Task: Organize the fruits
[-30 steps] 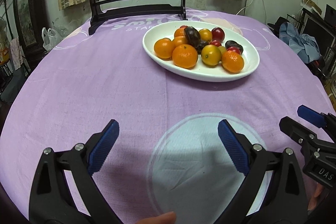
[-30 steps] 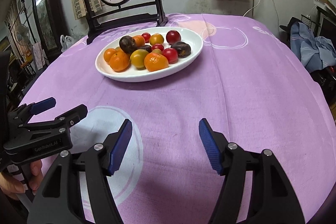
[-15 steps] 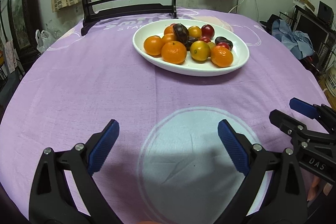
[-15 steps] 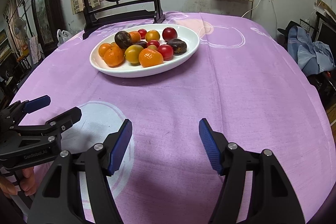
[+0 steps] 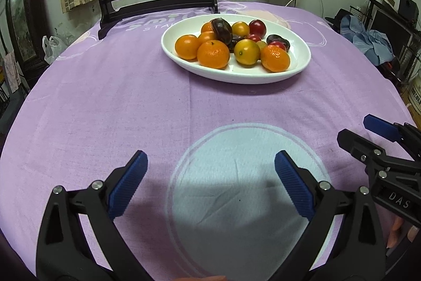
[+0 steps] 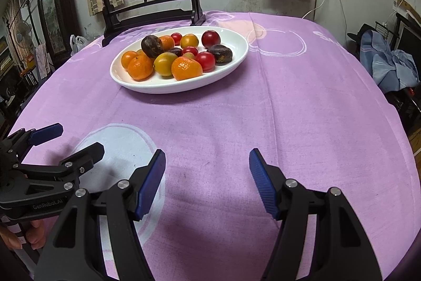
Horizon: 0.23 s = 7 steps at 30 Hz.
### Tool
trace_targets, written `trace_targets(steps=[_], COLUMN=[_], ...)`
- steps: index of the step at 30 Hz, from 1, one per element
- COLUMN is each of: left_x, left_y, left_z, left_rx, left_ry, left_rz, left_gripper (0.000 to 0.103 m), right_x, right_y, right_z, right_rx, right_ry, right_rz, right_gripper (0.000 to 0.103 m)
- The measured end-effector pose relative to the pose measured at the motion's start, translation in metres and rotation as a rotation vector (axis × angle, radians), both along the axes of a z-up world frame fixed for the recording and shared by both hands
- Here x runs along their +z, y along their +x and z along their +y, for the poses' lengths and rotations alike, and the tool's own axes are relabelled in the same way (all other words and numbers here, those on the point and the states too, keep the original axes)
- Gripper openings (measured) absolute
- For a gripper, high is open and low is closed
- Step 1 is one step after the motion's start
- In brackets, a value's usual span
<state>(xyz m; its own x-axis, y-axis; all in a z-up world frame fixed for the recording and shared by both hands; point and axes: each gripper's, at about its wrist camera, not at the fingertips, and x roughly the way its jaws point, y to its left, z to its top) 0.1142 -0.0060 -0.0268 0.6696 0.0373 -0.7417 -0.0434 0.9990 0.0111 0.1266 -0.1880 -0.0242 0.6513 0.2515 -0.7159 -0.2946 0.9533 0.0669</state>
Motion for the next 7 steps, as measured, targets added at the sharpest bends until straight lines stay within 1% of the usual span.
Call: trace_targets(steps=[7], left_x=[-0.0040], left_y=[0.0014], left_z=[-0.0015], left_rx=[-0.004], left_ry=[0.014], left_rz=[0.028], left_gripper=[0.099], right_x=[-0.0018], right_y=[0.0004], right_z=[0.0030], right_rx=[0.009], right_ry=[-0.015], right_rz=[0.006], right_gripper=[0.066])
